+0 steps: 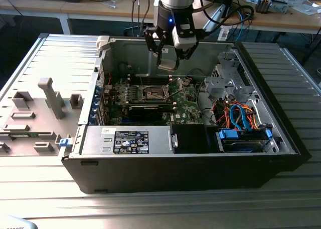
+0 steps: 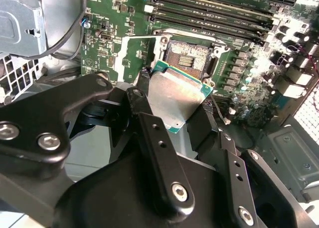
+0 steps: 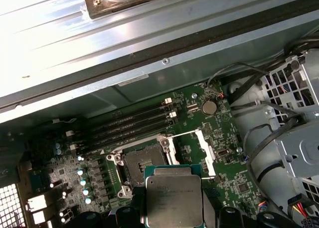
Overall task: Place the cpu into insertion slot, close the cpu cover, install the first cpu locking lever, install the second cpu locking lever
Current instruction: 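Place the cpu into insertion slot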
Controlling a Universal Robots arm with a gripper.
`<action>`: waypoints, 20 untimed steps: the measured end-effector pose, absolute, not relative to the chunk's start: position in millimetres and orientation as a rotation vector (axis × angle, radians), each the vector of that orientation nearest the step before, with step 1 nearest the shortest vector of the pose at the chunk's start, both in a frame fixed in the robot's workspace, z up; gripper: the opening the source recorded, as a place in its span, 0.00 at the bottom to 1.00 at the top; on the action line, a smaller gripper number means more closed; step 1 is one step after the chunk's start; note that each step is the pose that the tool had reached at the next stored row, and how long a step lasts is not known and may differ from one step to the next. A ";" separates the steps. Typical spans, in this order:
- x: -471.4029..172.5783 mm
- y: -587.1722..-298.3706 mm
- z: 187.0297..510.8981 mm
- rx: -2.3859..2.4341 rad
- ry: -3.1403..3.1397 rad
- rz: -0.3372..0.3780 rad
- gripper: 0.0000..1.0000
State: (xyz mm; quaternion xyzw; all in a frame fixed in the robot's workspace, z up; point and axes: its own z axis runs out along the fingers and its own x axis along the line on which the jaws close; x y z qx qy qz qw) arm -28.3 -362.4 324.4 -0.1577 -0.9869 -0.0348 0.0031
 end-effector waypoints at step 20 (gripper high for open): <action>-28.3 -362.4 324.4 -0.575 -3.082 -0.108 0.55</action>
